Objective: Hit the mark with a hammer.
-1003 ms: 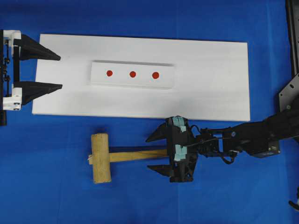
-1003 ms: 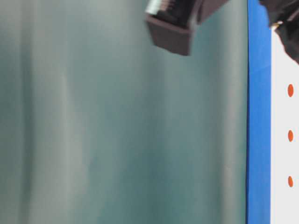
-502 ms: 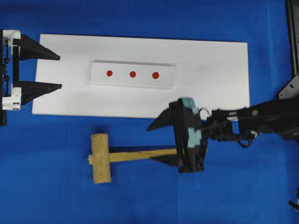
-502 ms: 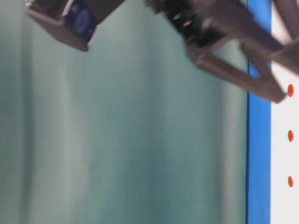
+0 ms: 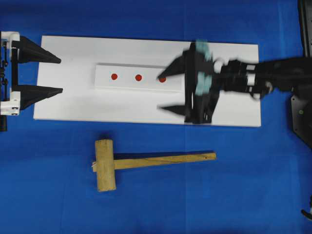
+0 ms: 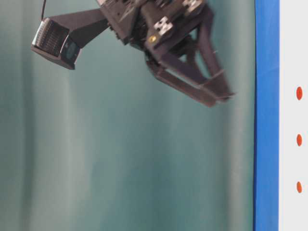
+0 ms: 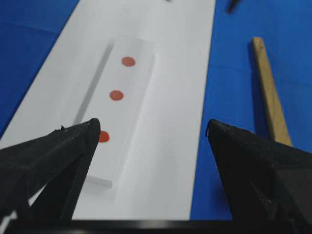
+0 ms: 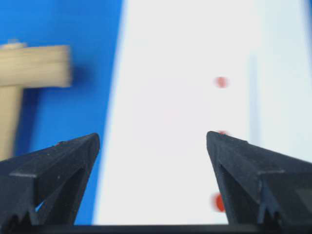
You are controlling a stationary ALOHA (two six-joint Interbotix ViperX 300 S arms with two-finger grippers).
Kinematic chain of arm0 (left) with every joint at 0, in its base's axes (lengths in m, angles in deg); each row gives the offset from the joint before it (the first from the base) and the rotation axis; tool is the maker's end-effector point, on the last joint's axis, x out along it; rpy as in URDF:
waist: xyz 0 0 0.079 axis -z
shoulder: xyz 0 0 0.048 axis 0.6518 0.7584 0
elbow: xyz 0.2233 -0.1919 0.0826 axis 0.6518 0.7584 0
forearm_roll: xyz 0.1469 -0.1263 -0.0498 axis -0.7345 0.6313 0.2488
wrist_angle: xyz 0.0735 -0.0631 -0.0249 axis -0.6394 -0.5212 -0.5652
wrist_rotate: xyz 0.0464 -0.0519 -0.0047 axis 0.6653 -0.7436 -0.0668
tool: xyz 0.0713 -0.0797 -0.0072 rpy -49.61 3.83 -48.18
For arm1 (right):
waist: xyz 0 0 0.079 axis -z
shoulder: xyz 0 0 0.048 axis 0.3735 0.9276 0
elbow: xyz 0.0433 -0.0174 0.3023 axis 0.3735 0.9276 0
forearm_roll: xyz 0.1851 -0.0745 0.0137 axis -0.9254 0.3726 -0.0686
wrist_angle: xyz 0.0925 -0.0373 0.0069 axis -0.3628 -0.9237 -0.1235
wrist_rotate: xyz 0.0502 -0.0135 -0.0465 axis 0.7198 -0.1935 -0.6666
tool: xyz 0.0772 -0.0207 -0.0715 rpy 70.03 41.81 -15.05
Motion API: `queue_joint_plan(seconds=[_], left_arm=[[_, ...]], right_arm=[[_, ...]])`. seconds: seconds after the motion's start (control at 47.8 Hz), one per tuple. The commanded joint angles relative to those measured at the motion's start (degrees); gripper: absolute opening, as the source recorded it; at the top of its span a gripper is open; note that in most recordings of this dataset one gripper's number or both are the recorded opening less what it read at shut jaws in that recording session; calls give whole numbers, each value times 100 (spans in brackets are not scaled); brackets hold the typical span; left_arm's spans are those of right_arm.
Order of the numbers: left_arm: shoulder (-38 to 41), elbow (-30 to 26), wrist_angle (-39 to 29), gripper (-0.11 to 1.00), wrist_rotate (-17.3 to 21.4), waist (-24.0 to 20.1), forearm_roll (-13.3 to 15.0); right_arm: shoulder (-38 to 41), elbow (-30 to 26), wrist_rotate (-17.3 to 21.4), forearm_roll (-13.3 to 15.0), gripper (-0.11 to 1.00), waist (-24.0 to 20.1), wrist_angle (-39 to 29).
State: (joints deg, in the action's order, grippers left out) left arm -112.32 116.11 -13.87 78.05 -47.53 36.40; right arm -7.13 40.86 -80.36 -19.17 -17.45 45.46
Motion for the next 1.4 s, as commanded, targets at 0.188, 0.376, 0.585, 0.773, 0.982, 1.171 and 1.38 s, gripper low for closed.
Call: queue_joint_plan(seconds=[0.188, 0.376, 0.585, 0.773, 0.982, 1.171, 1.38], left_arm=[[18, -44, 26, 88, 44, -9, 0], [-35, -44, 26, 88, 105, 0, 0], [-431, -26, 26, 88, 229, 123, -18], [-879, 9, -149, 88, 527, 176, -9], [-1354, 70, -545, 88, 659, 272, -18], [-1828, 246, -686, 87, 888, 369, -9], [-2153, 563, -765, 85, 1028, 404, -18]], right_arm=[[-255, -132, -149, 18, 83, 554, -264], [-686, -44, -149, 18, 83, 554, -861], [-1784, 422, -141, 18, 83, 554, -1055], [-3138, 1090, -141, 18, 83, 554, -1151], [-4588, 1898, -167, 141, 83, 554, -1239], [-5687, 2742, -176, 176, 82, 554, -1151], [-6082, 3524, -149, 70, 82, 554, -439]])
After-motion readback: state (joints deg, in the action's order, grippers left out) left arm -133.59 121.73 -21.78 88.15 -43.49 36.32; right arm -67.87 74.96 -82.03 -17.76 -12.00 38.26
